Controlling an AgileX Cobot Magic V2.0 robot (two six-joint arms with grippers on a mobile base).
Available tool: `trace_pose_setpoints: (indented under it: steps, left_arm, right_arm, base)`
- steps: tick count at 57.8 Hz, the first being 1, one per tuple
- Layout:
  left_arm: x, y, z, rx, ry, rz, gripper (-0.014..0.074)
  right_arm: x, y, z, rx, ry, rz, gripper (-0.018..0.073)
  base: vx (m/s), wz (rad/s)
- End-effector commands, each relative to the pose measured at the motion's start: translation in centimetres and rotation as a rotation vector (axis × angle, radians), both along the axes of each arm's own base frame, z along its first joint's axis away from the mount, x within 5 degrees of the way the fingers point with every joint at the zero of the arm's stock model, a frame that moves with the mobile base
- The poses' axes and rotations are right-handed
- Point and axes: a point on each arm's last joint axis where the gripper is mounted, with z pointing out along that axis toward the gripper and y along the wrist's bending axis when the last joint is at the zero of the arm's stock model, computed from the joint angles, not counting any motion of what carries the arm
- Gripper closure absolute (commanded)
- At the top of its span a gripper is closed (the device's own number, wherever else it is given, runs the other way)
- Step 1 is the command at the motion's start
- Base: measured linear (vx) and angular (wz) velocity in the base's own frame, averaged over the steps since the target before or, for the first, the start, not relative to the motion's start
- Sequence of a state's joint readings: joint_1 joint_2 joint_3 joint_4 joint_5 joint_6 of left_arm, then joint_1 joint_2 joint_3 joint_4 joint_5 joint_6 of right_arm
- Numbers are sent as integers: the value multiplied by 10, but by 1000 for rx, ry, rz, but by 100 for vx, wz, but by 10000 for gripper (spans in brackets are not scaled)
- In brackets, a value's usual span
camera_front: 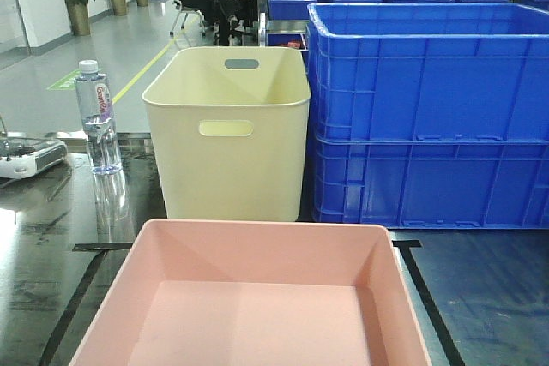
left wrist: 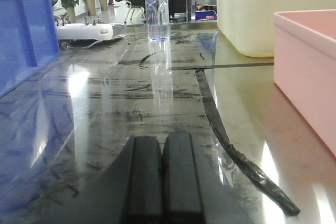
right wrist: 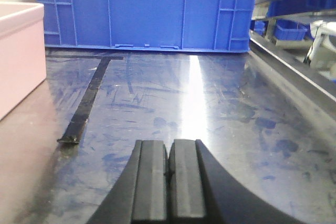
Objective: Grab pink bin and stack on right shelf
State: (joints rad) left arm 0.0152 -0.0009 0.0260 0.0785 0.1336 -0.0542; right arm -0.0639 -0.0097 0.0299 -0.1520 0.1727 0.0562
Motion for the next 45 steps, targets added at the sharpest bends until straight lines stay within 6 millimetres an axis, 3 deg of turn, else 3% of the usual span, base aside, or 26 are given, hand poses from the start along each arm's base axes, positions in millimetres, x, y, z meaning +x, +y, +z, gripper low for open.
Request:
trace_pose_setpoints:
  steps: [1,45]
  left_arm:
    - [2,-1,3,-12,-54,-5,604]
    - [2,-1,3,-12,-55,-5,604]
  right_arm:
    - [0,1,6,-38,-75,8,568]
    - [0,1,6,-32,-74,7,568]
  base:
    - [0,0]
    - [0,0]
